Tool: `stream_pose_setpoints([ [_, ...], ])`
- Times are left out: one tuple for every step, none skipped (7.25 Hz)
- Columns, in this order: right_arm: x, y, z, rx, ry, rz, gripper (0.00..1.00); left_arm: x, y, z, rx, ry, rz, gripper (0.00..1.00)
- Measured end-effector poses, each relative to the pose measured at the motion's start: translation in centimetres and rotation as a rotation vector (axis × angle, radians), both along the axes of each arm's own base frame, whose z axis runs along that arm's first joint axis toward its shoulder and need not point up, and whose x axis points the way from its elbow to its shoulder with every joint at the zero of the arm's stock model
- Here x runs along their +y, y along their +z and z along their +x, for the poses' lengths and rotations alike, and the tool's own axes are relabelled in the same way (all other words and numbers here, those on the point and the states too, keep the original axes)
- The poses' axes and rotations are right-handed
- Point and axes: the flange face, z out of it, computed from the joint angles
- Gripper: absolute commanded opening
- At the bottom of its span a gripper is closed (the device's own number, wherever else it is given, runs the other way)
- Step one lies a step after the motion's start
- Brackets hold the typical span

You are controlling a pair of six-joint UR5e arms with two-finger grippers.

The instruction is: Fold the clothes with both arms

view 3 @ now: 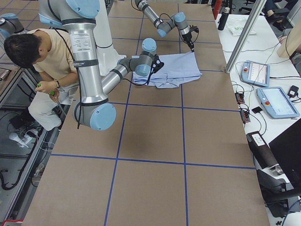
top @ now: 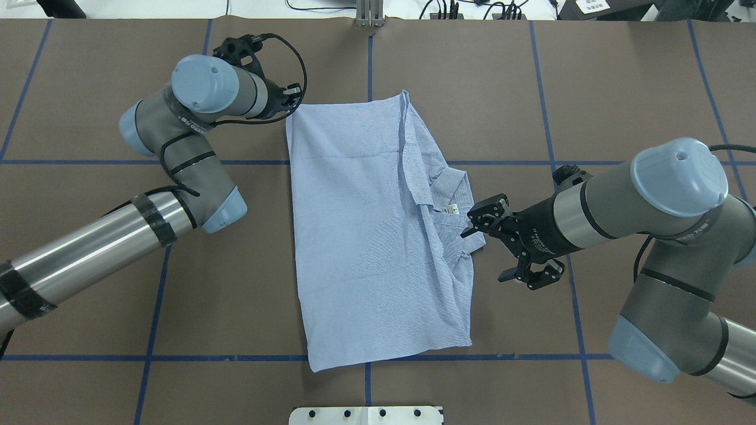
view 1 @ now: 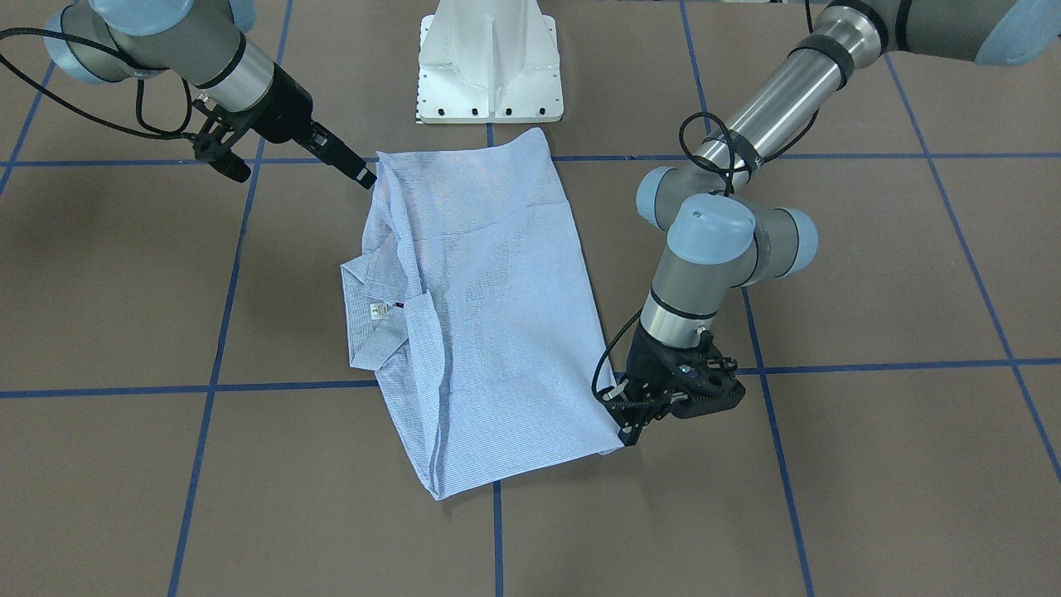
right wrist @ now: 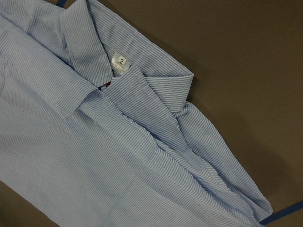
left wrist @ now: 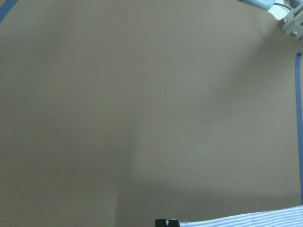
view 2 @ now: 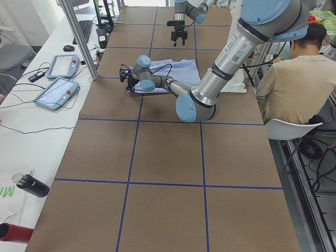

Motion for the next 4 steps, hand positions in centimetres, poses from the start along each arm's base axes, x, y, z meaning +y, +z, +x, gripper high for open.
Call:
stream_pose_setpoints([
  [-0.2,-0.2,-0.6,0.002,0.012,0.007,1.0,-1.5,-1.0,0.0,0.006,-0.009,0.01,0.68],
  [-0.4,-0.6,-1.5,0.007,0.043,0.027,1.0,-2.3,-2.0,-0.4,0.014,-0.012,0.018,0.68],
  [-0.6,-1.2,-3.1,0.019,0.104,0.065,1.0,-2.8,-3.1,-2.2,0.045,0.009,0.021,0.68],
  [-0.7,-1.8,-4.9,0.033,0.169,0.106,0.92,-2.4,-3.1,-5.7,0.091,0.054,0.018,0.67],
])
